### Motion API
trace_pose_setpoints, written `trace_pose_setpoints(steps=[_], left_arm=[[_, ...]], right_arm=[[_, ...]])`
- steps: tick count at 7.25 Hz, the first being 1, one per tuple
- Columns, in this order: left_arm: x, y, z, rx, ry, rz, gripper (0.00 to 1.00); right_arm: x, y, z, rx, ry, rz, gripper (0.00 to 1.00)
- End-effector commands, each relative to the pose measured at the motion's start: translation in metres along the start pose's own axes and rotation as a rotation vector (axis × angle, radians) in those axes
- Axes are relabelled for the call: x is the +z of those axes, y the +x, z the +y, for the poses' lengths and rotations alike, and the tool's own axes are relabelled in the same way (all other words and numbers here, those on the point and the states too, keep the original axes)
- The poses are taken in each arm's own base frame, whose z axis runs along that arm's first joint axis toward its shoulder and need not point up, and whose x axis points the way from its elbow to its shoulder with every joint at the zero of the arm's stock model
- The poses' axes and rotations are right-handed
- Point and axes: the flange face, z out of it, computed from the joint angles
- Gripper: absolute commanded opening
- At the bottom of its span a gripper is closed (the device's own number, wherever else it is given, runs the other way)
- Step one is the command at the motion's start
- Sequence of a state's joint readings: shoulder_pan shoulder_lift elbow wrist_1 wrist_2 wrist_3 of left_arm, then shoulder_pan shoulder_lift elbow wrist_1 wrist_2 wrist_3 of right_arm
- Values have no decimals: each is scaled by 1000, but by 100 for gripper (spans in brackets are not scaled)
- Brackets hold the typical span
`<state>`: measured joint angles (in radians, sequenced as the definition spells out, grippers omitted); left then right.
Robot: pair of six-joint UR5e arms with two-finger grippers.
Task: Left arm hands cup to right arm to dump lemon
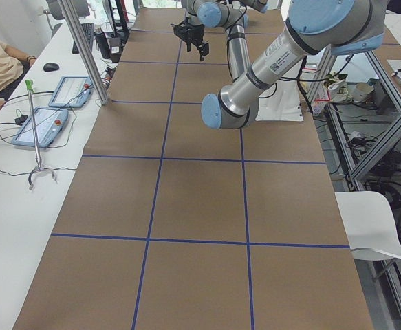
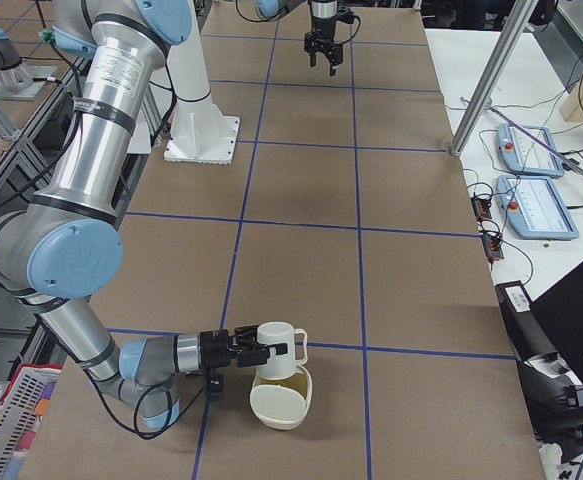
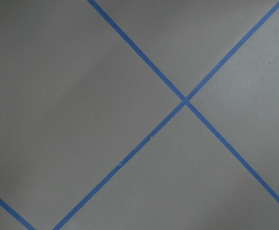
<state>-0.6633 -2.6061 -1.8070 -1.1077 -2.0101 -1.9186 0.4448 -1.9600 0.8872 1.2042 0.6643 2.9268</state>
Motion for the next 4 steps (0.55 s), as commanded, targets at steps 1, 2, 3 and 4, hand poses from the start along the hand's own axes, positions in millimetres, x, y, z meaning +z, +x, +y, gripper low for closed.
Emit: trace_pose_setpoints(steps=[1, 2, 3, 4], left_arm=[[2, -1, 0, -4, 9, -5, 100], [2, -1, 1, -4, 9, -6, 100], [4, -2, 0, -5, 10, -9, 100], [7, -3, -1, -7, 10, -12, 100]], right_arm=[[45, 54, 30, -159, 17, 24, 0], [67, 78, 56, -246, 34, 29, 0], [78, 88, 74, -321, 30, 30, 0], [97, 106, 107, -409, 26, 29, 1]])
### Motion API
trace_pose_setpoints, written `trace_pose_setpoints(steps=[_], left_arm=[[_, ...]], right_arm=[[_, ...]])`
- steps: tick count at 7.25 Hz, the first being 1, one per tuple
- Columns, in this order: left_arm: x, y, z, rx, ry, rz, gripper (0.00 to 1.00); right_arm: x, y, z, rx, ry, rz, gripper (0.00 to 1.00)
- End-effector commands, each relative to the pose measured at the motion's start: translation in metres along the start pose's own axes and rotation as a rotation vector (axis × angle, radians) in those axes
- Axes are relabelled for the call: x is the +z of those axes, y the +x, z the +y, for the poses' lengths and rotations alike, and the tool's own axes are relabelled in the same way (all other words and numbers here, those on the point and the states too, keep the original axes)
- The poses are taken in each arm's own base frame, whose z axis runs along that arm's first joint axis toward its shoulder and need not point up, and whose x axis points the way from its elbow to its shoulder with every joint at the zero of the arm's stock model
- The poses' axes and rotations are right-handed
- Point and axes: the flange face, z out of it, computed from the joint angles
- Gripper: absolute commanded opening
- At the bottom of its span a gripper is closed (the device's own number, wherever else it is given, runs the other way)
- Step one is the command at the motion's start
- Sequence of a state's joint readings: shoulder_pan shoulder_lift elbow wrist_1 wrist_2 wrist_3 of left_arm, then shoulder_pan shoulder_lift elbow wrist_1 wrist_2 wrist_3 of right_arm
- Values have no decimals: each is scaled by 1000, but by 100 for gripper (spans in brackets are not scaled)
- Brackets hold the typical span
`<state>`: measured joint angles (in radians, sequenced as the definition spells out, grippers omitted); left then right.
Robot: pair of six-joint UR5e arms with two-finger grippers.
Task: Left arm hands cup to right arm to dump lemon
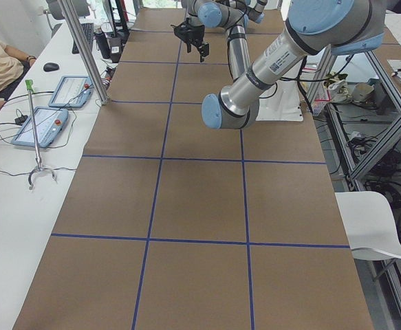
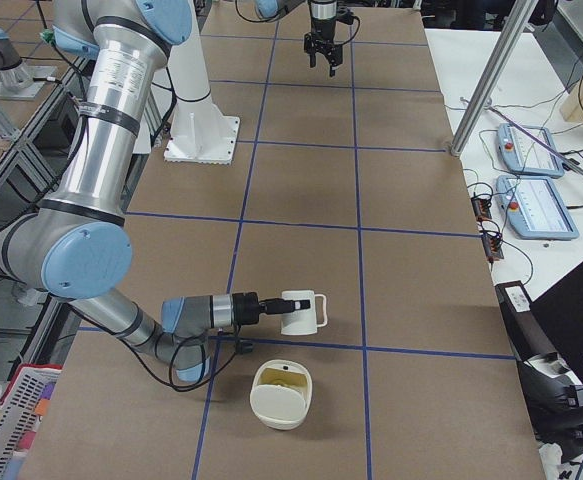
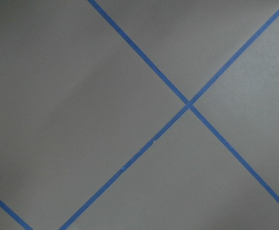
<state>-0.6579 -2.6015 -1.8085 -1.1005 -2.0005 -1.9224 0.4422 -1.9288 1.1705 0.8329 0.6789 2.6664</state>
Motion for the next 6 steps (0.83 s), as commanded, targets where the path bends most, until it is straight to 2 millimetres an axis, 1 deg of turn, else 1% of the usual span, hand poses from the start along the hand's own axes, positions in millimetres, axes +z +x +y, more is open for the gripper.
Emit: trace_pose_setpoints(steps=[1, 2, 3, 4, 5, 6], left_arm=[[3, -1, 0, -1, -2, -5, 100], [6, -2, -1, 0, 0, -9, 100], [10, -3, 2, 15, -6, -9, 100], [11, -1, 9, 33, -16, 4, 100], [10, -1, 7, 63, -17, 14, 100], [29, -13, -2, 136, -17, -21, 100]], right_arm=[[38, 13, 78, -149, 13, 6, 0], [47, 20, 102, -314, -7, 9, 0], [64, 42, 131, -498, -53, 0, 0], [75, 71, 159, -697, -95, -1, 0], [108, 101, 210, -880, -103, -34, 0], [135, 128, 267, -1012, -95, -47, 0]])
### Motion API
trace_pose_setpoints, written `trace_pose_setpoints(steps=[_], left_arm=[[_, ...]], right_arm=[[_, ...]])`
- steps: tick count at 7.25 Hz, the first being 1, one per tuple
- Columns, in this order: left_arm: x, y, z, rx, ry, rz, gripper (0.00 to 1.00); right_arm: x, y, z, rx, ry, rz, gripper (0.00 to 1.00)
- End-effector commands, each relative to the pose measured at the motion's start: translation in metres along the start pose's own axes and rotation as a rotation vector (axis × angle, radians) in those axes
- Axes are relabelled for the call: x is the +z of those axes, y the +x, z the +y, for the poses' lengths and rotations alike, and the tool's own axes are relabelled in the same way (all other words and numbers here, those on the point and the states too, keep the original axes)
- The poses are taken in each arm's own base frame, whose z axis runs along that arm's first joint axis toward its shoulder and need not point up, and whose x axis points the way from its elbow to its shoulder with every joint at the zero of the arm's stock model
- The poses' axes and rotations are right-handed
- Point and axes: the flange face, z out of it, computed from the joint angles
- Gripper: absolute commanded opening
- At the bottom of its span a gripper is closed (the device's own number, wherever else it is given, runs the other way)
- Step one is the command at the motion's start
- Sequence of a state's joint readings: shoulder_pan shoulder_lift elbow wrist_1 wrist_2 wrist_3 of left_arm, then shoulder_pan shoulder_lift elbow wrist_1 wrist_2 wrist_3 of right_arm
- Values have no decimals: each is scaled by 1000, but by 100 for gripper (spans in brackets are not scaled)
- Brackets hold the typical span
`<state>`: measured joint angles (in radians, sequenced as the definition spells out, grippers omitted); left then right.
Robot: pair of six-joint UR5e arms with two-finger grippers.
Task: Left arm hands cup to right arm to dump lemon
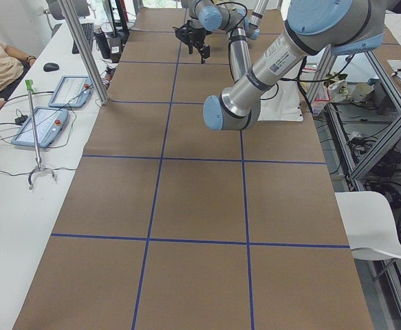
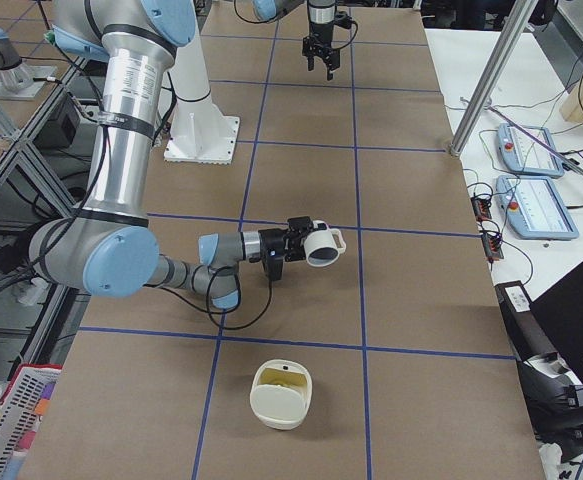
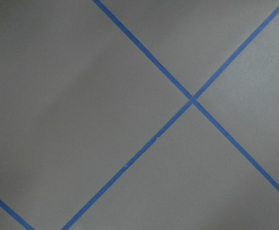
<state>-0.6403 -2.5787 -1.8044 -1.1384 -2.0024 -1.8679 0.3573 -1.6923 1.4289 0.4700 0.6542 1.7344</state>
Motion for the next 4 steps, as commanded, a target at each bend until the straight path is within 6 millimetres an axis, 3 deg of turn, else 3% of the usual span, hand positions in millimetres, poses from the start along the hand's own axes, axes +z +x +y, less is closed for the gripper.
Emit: trace_pose_setpoints(steps=[1, 2, 3, 4], left_arm=[[9, -11, -7, 95, -2, -10, 100], [15, -10, -7, 94, 3, -20, 100], [32, -13, 2, 106, 20, -40, 100], [47, -15, 23, 141, 61, -42, 100]], right_arm=[[68, -46, 123, -364, -12, 4, 0], [81, -68, 175, -470, -40, -5, 0], [90, -82, 215, -580, -69, 12, 0], [107, -111, 269, -663, -96, 37, 1]])
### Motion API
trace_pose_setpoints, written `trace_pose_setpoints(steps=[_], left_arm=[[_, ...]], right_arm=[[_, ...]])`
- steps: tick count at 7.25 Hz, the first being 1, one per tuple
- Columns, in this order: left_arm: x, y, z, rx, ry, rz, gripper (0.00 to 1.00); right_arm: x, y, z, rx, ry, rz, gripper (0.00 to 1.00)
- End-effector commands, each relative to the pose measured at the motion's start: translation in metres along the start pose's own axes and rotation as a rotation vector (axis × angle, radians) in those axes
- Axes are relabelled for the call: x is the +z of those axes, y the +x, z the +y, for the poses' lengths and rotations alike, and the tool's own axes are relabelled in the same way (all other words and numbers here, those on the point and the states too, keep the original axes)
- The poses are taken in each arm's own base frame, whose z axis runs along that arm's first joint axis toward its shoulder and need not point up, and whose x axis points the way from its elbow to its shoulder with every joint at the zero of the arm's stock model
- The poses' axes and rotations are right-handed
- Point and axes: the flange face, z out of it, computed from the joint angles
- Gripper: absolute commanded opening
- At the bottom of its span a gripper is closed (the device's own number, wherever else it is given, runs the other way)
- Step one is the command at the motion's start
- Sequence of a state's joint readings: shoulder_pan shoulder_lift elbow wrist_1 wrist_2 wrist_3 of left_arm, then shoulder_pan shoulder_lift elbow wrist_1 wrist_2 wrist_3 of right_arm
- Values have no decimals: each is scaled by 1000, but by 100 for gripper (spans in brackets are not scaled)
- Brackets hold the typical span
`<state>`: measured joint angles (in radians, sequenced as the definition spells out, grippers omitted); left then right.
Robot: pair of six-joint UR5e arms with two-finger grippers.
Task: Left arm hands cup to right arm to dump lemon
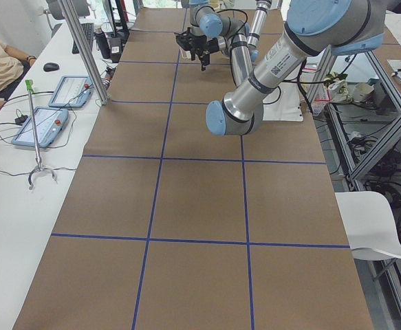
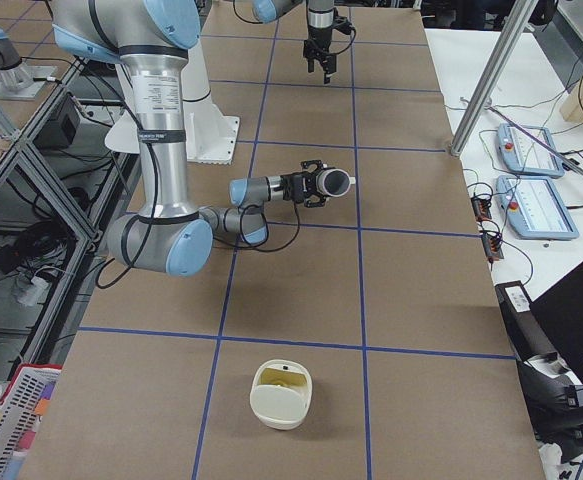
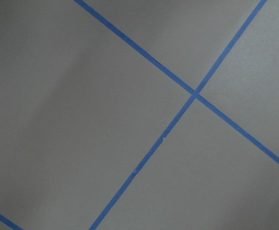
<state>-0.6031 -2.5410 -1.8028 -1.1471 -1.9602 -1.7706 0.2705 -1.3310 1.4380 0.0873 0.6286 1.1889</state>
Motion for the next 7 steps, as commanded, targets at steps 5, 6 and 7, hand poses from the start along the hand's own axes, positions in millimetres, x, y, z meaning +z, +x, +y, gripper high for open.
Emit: trace_pose_setpoints(steps=[5, 6, 7], left_arm=[[13, 37, 21, 150, 22, 97, 97], [7, 41, 26, 111, 4, 114, 100], [14, 43, 26, 99, 0, 102, 100]], right_arm=[[41, -163, 103, -461, -17, 189, 2], [40, -163, 107, -475, -20, 195, 2], [39, -165, 106, -482, -7, 198, 2]])
